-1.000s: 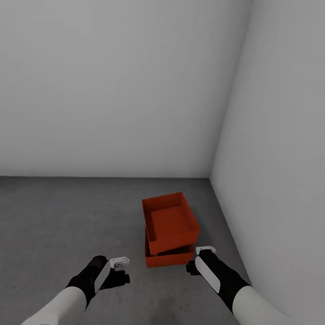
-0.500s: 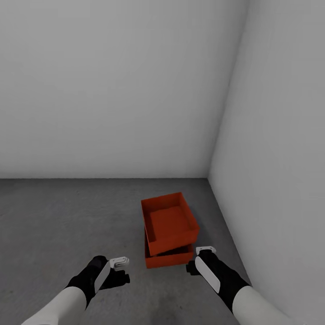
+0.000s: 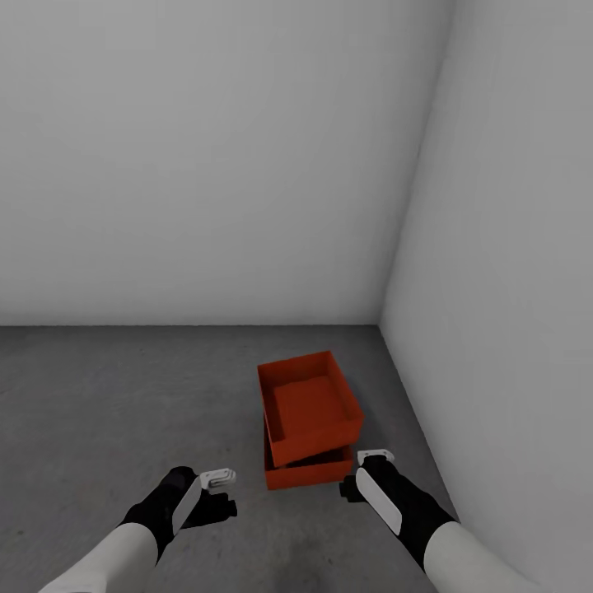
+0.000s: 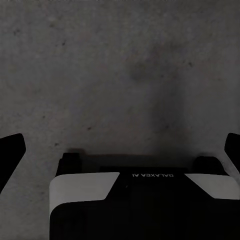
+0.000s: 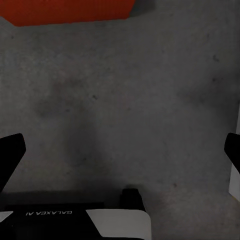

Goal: Move the two storage containers from the living room to the garage. In the garage, place one container on the floor and stack the other container on top of it (either order is fine).

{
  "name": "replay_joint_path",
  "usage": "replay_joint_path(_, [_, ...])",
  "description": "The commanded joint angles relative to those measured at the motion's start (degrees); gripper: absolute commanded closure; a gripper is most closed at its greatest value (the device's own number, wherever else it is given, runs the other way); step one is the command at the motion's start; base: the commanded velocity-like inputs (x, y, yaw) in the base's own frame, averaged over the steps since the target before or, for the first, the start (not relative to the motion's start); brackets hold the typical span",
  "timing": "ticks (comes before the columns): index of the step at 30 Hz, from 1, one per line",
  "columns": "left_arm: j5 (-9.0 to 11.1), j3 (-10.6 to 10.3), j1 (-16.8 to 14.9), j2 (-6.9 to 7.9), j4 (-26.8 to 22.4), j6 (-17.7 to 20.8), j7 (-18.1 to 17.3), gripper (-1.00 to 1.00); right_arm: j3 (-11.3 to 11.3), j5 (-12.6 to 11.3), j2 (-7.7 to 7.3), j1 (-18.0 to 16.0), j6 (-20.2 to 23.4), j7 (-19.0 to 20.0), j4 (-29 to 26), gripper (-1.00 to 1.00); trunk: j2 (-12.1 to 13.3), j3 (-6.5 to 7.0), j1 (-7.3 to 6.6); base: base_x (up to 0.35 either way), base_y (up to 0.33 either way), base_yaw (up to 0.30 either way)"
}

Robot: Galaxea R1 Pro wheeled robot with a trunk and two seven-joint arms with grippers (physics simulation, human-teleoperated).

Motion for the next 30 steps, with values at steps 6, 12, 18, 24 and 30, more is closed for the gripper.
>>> replay_joint_path(6, [0.1,0.4,0.0,-0.05,-0.1,0.3,0.0,-1.0,0.3,-0.6,-0.04,-0.1,0.1,-0.6,-0.1,-1.0,0.0,-0.06,0.0,0.0,0.0,0.0])
replay_joint_path(12, [0.2,0.4,0.0,-0.05,-0.1,0.3,0.0,-1.0,0.3,-0.6,-0.04,-0.1,0.0,-0.5,-0.1,-1.0,0.0,-0.06,0.0,0.0,0.0,0.0])
replay_joint_path(18, [0.1,0.3,0.0,-0.05,-0.1,0.3,-0.1,-1.0,0.3,-0.6,-0.04,-0.1,0.0,-0.5,-0.1,-1.0,0.0,-0.06,0.0,0.0,0.0,0.0])
replay_joint_path(24, [0.1,0.3,0.0,-0.01,-0.1,0.3,-0.1,-1.0,0.3,-0.5,-0.05,0.3,-0.2,-0.5,0.2,-1.0,0.0,-0.06,0.0,0.0,0.0,0.0])
replay_joint_path(30, [-0.1,0.2,1.3,-0.04,0.0,0.3,-0.1,-1.0,0.3,-0.2,-0.04,0.4,-4.2,-0.5,2.6,-1.0,0.0,-0.06,0.0,0.0,0.0,0.0])
